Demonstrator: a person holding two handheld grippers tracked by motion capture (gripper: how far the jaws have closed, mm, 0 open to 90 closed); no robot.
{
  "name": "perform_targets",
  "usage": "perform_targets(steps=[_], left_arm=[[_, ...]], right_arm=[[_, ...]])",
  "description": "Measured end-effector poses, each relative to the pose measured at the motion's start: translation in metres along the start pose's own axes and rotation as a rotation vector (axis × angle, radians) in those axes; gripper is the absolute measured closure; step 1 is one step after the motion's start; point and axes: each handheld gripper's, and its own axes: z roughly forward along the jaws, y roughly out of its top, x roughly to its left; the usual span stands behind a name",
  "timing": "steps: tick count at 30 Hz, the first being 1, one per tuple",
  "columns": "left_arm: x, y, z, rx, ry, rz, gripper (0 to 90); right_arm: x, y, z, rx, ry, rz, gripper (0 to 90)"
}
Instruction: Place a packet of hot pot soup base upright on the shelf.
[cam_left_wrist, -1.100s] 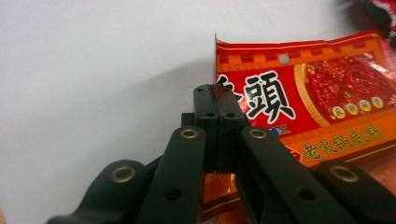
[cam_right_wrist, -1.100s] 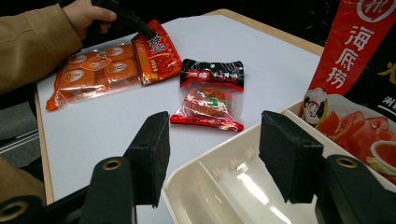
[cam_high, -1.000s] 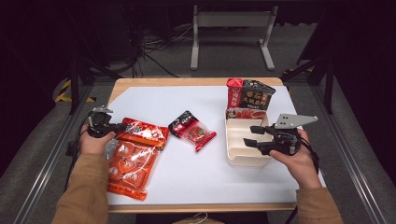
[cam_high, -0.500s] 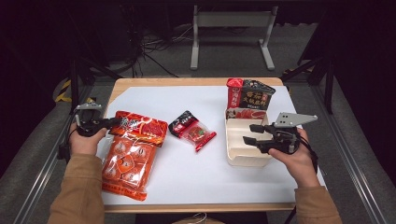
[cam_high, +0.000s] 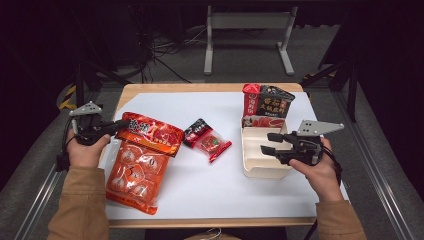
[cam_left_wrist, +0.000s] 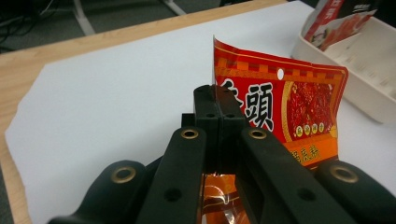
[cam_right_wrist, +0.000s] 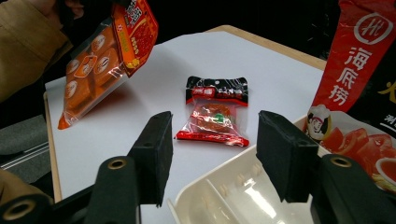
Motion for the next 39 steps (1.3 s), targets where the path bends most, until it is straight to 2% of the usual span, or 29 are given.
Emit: perform_targets(steps=[10, 11, 20, 24, 32, 34, 39], left_arm=[[-0.039, 0.020, -0.022, -0.082, -0.045, 0.112, 90.0], [-0.039, 0.020, -0.022, -0.082, -0.045, 0.112, 90.0], [-0.069, 0.030, -0.044, -0.145, -0.089, 0.184, 90.0], [-0.080, 0.033, -0.049, -0.153, -0.108, 0.238, 90.0], [-0.094, 0.036, -0.057, -0.186, -0.139, 0.288, 90.0], [-0.101, 0.037, -0.060, -0.190, -0.138, 0.321, 90.0], [-0.107, 0.038, -0.062, -0.199, -0.145, 0.345, 90.0]], right_arm=[[0.004, 0.003, -0.001, -0.009, 0.011, -0.004, 47.1], [0.004, 0.003, -0.001, -0.011, 0.012, -0.005, 47.1], [0.009, 0.006, -0.001, -0.025, 0.022, -0.016, 47.1], [0.012, 0.008, -0.001, -0.036, 0.029, -0.028, 46.2], [0.017, 0.011, 0.001, -0.054, 0.038, -0.043, 44.1], [0.022, 0.013, 0.002, -0.064, 0.043, -0.060, 42.3], [0.026, 0.016, 0.004, -0.078, 0.049, -0.074, 41.7]])
